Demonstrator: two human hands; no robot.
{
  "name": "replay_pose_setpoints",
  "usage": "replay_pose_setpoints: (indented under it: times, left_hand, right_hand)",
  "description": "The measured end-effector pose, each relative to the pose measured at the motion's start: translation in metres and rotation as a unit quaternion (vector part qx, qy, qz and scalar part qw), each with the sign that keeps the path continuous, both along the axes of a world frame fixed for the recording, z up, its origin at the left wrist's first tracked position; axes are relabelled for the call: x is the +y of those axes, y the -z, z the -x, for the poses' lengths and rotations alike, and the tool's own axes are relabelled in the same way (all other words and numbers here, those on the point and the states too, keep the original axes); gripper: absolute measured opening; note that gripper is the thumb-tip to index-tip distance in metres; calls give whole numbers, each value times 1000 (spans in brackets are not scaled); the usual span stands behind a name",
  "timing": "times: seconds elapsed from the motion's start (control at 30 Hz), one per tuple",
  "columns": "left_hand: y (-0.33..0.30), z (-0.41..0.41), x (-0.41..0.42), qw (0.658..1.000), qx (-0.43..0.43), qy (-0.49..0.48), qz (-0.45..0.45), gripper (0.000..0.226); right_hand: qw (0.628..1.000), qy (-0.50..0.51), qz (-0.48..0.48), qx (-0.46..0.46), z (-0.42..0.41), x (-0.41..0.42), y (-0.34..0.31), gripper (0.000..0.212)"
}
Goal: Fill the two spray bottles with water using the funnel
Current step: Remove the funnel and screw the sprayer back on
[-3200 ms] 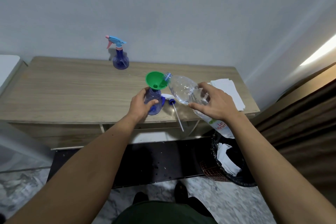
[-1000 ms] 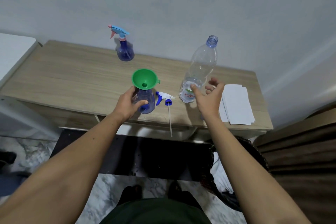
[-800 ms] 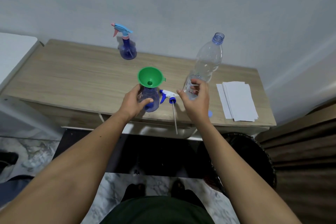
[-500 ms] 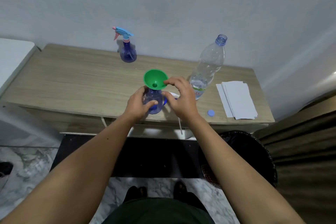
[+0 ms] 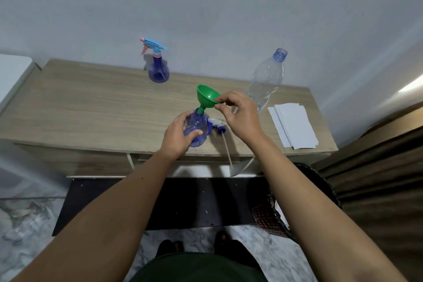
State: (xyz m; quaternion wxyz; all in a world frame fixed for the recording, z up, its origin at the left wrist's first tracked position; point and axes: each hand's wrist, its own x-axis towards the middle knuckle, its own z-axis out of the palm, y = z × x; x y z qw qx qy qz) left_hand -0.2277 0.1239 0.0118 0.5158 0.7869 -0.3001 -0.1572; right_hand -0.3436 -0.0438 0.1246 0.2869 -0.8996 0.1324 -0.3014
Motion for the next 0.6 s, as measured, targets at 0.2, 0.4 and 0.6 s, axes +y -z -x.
replay_pose_setpoints:
  times: [0.2, 0.4, 0.6]
  left_hand:
    - [-2, 3, 1, 1000, 5, -11, -1, 60]
    - [-1, 1, 1, 1000, 10, -16, 4, 62]
    - [4, -2, -1, 998, -42, -27, -30, 69]
  right_hand:
    - [995, 54, -77, -16, -5, -16, 0, 8]
    - [985, 99, -144, 1, -20, -37, 33, 8]
    - [971, 112, -207, 38, -43, -53, 89, 12]
